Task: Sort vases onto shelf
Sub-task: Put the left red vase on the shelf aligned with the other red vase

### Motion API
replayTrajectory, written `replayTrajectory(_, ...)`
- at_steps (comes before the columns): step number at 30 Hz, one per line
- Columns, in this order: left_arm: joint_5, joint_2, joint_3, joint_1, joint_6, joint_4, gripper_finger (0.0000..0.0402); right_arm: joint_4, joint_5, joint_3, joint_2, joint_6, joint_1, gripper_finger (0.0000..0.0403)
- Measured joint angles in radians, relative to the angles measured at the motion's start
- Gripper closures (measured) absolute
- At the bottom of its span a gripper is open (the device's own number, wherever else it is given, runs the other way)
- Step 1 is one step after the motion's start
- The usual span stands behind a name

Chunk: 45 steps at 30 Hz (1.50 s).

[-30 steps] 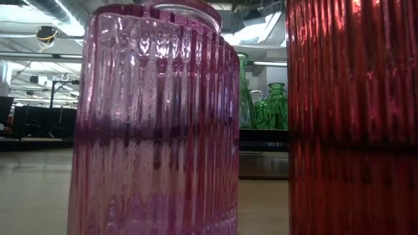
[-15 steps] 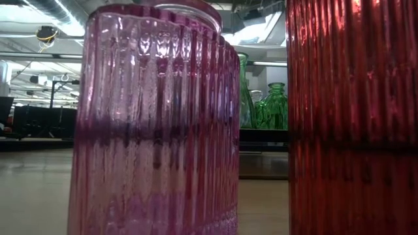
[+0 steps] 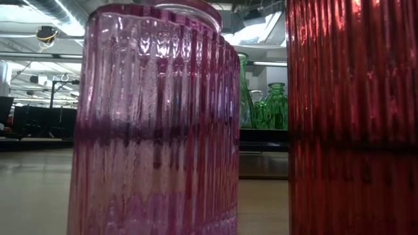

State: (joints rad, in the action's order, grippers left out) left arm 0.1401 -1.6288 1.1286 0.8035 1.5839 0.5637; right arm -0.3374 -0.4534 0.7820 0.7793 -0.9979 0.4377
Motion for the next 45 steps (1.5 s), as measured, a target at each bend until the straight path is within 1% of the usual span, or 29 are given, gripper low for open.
replayTrajectory(5,-0.005,0.000,0.000,0.000,0.003,0.002,0.0246,0.000,0.002,0.000,0.000,0.000,0.000,0.0037)
replayTrajectory(12,-0.053,-0.020,0.000,-0.012,-0.007,-0.026,0.0254,0.000,0.005,0.000,0.000,0.000,0.000,0.0037)
replayTrajectory(18,-0.050,-0.033,0.000,-0.020,-0.020,-0.050,0.0261,0.000,0.029,0.000,0.000,-0.005,0.001,0.0037)
replayTrajectory(20,-0.049,-0.033,0.000,-0.025,-0.021,-0.049,0.0275,0.000,0.029,0.000,0.000,-0.014,0.001,0.0037)
replayTrajectory(22,-0.054,-0.033,0.000,-0.028,-0.029,-0.049,0.0301,0.000,0.029,0.000,0.000,-0.015,0.001,0.0037)
replayTrajectory(26,-0.081,-0.033,0.000,-0.039,-0.073,-0.049,0.0377,0.003,0.027,0.000,0.008,-0.024,0.001,0.0037)
replayTrajectory(27,-0.090,-0.033,0.000,-0.042,-0.084,-0.053,0.0386,0.005,0.024,0.000,0.012,-0.024,0.001,0.0037)
replayTrajectory(29,-0.109,-0.032,0.000,-0.048,-0.103,-0.052,0.0388,0.019,0.020,0.000,0.026,-0.025,0.001,0.0037)
replayTrajectory(33,-0.148,-0.027,0.000,-0.060,-0.128,-0.050,0.0394,0.131,0.028,0.000,0.061,0.036,0.000,0.0037)
replayTrajectory(37,-0.151,0.007,-0.002,-0.060,-0.129,-0.034,0.0394,0.328,0.060,0.001,0.099,0.183,0.001,0.0037)
replayTrajectory(40,-0.151,0.034,-0.001,-0.063,-0.140,0.010,0.0394,0.470,0.065,0.001,0.132,0.271,0.001,0.0037)
replayTrajectory(45,-0.105,0.124,-0.001,-0.081,-0.154,0.012,0.0394,0.624,0.112,0.001,0.198,0.326,0.000,0.0037)
